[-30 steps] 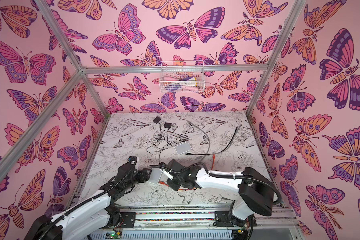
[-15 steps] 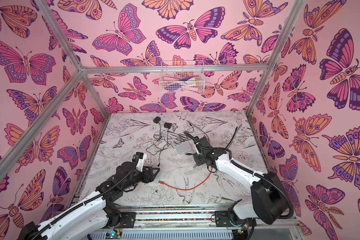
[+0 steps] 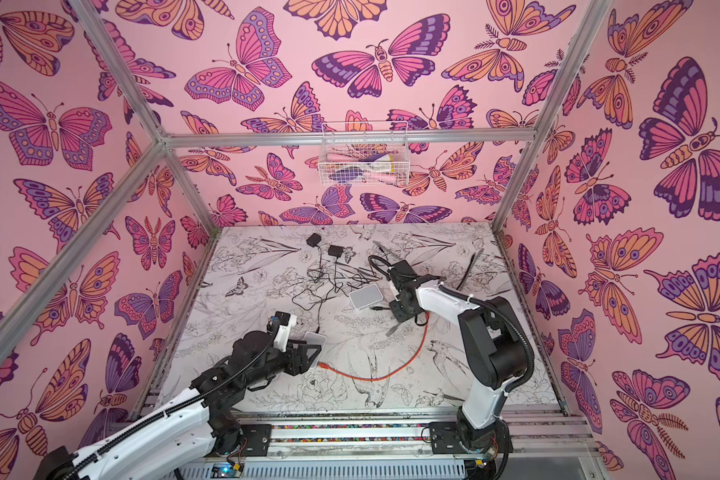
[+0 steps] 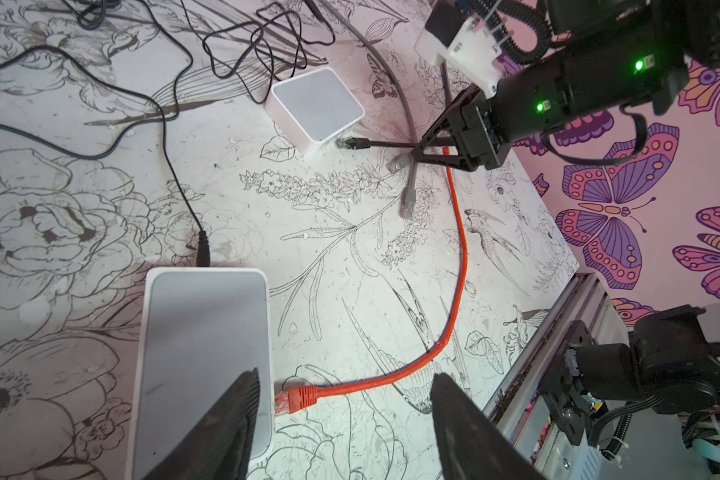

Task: Insert the plug into the switch port
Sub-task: 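Release the red plug and move the right gripper to the grey ethernet plug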

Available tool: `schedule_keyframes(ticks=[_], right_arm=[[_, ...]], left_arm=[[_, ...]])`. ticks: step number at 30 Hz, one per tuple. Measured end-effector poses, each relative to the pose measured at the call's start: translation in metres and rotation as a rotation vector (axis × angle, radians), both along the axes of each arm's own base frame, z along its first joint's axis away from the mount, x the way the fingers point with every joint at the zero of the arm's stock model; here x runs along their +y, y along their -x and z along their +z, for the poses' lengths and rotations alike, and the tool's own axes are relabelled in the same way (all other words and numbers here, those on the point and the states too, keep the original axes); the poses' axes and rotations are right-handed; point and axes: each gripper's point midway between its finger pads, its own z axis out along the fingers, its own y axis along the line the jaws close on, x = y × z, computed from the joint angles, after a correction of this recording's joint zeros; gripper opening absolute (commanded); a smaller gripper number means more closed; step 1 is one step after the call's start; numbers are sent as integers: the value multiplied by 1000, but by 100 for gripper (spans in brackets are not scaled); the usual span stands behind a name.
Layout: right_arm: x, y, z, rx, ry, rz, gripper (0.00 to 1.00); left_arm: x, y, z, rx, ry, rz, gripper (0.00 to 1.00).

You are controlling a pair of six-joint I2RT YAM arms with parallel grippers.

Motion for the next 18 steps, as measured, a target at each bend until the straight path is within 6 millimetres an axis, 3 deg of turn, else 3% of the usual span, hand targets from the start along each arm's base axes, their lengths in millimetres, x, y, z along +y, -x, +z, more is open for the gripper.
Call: schedule_keyframes(ticks=[10, 18], right_arm=[[12, -7, -11, 74, 16, 109, 32], [16, -4, -12, 88, -1, 130, 35]], left_arm=[[2, 1, 3, -15, 6, 1, 68], [4, 2, 6, -27, 3, 5, 69]])
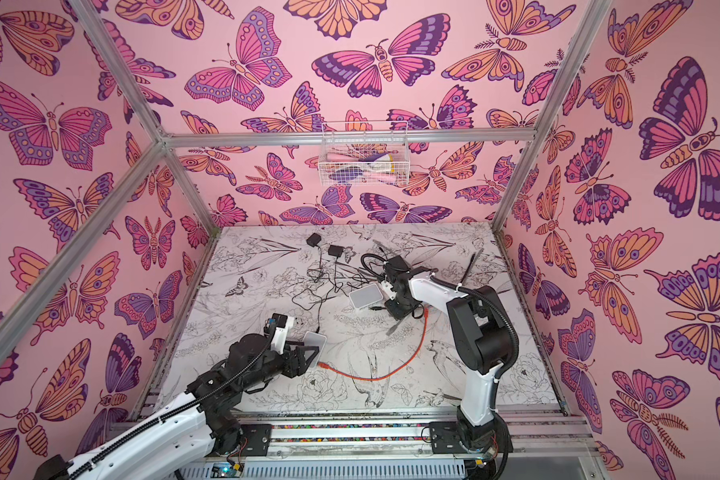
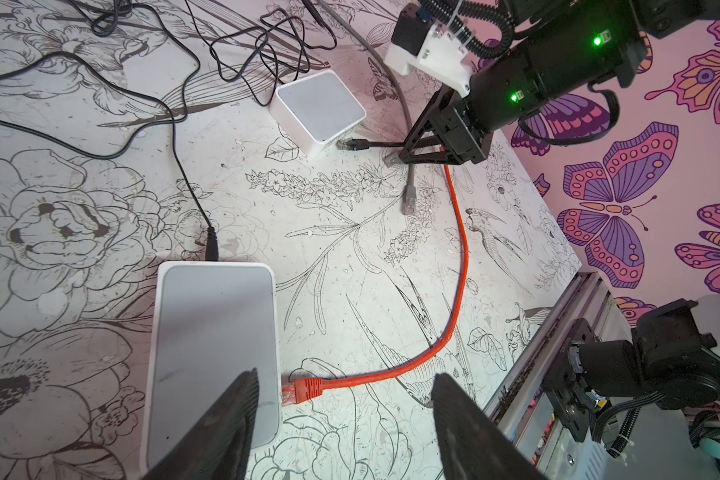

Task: Insert the plug into the switch port
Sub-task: 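Release the red plug and move the right gripper to the grey ethernet plug, then close the right gripper on the grey plug and lift the grey cable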

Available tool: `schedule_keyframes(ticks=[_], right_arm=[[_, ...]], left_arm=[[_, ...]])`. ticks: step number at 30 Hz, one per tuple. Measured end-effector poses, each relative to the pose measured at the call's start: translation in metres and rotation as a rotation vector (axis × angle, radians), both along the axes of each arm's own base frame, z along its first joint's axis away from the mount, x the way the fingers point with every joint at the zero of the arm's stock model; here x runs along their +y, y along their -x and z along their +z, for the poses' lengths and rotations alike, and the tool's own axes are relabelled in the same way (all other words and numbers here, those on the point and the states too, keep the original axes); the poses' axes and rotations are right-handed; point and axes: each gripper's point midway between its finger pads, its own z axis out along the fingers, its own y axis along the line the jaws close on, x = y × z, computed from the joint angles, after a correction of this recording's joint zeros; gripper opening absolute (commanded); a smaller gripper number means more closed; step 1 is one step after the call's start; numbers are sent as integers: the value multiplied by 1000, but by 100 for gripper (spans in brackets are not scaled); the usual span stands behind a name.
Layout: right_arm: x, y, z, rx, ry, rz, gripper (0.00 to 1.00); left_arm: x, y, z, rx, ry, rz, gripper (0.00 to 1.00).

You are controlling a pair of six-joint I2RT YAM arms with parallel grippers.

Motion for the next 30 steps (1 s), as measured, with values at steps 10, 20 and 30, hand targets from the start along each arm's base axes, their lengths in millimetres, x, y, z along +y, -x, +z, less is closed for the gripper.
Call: schedule_keyframes(ticks=[10, 20, 30], right_arm=[[16, 13, -4, 43, -33, 67, 52], [13, 5, -8, 42, 38, 67, 49], [19, 12, -8, 28, 40, 89, 25]], left_arm=[[3, 2, -1, -2, -11, 0, 69], [7, 2, 4, -23, -9, 14, 69], [9, 1, 2, -26, -17, 23, 69]])
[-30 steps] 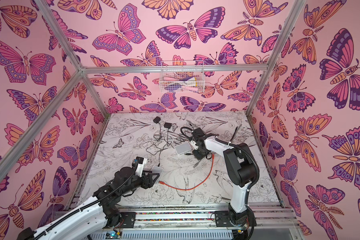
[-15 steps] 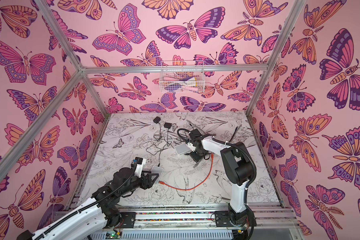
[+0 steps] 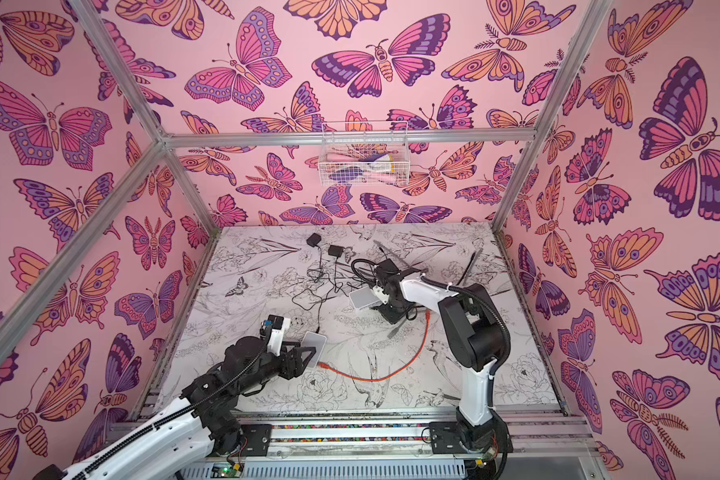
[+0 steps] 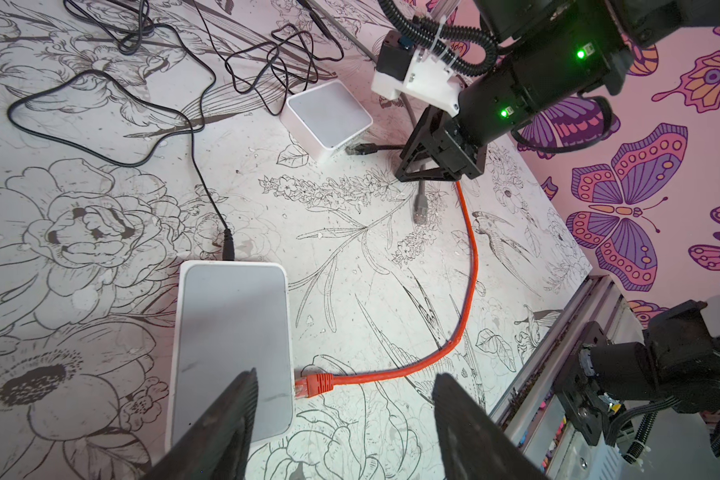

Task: Insert the plug into the switch port
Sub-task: 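Close the right gripper on the grey plug and lift the grey cable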

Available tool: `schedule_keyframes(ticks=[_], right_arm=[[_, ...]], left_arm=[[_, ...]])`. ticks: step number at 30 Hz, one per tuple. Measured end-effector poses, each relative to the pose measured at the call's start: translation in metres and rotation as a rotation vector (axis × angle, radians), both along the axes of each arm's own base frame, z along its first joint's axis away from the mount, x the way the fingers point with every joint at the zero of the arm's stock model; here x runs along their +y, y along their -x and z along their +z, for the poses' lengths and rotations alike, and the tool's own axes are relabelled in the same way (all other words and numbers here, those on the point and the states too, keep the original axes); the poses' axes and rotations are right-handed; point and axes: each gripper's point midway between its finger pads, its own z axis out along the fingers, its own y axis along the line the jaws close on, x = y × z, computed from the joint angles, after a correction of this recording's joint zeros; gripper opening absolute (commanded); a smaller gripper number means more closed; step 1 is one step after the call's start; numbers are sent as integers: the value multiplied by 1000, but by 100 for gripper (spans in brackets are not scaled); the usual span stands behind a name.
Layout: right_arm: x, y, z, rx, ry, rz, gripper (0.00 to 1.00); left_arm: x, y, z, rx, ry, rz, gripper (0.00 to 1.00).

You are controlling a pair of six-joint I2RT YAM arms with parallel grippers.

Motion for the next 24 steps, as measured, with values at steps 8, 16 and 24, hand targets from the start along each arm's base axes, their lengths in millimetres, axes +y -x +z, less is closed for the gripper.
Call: schedule_keyframes(ticks=[8, 16, 24], right_arm=[[7, 12, 0, -21, -29, 12, 30], [-2, 16, 2, -25, 5, -7, 40], [-20, 22, 1, -19, 89, -19, 34]], left_arm=[[1, -1, 0, -3, -2, 6, 69], [1, 0, 6, -21, 13, 6, 69], [3, 1, 7, -26, 11, 6, 69]])
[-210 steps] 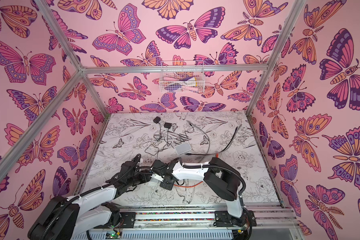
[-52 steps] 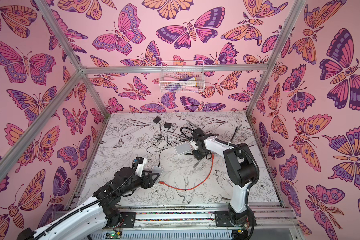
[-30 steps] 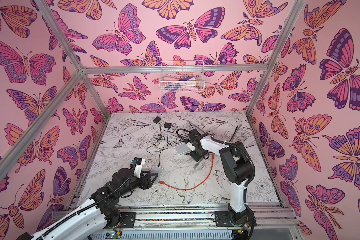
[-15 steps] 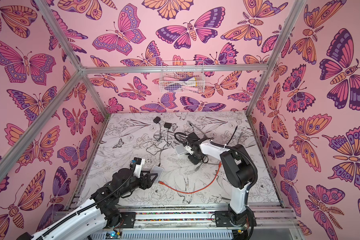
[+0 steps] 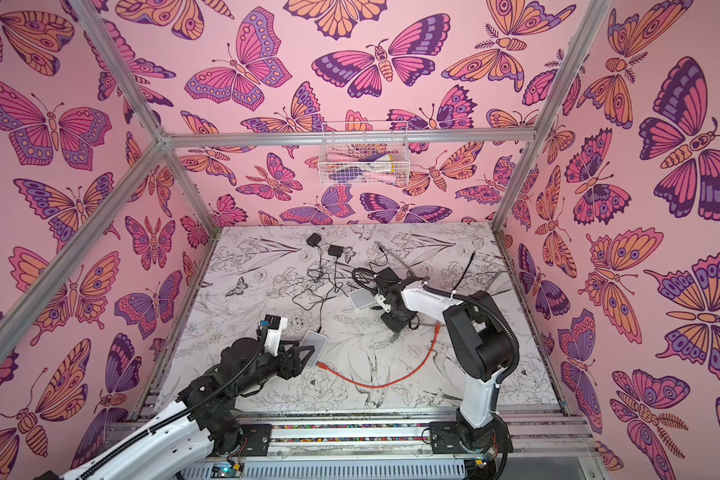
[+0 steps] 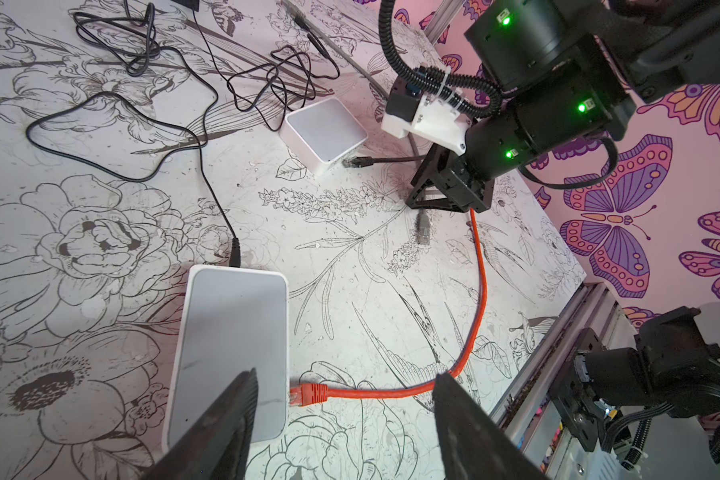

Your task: Insert the plug into the switch port

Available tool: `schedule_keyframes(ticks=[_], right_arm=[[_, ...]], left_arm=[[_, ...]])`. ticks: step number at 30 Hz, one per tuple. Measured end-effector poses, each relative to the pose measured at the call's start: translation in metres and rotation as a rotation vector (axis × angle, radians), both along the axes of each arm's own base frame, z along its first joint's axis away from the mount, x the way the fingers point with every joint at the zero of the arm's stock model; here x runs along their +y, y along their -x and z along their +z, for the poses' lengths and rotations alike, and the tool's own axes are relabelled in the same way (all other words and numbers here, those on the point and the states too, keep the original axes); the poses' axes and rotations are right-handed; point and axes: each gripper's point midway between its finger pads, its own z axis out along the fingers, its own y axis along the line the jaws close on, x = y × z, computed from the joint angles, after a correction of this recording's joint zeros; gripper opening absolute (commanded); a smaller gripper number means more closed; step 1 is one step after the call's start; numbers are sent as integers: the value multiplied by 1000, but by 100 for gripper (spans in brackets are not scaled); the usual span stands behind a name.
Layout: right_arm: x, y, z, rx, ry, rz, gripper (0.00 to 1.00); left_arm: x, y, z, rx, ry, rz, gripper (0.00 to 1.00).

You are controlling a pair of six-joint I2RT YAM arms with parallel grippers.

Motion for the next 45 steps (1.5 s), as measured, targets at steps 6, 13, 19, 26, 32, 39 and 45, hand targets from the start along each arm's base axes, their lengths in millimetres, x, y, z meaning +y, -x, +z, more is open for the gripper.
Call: schedule_keyframes(ticks=[6, 13, 19, 26, 32, 39, 45], right_arm=[[-3, 2, -1, 4, 16, -6, 15], [1, 3, 3, -25, -15, 0, 7], [6, -3, 54, -182, -109, 3, 6], [24, 6, 143, -434, -388, 53, 8], [27, 26, 173, -555, -510, 104, 8], [53, 50, 214, -663, -560, 249, 8], [85, 79, 215, -642, -585, 388, 8]], left_arm=[[1, 0, -2, 2, -14, 1, 69], [0, 0, -1, -6, -24, -12, 69], [-11, -5, 25, -58, 15, -48, 70], [-33, -9, 46, -103, 90, -121, 68], [-54, -13, 63, -118, 136, -188, 68], [-70, -17, 95, -185, 199, -237, 67], [-86, -26, 120, -217, 230, -258, 66]])
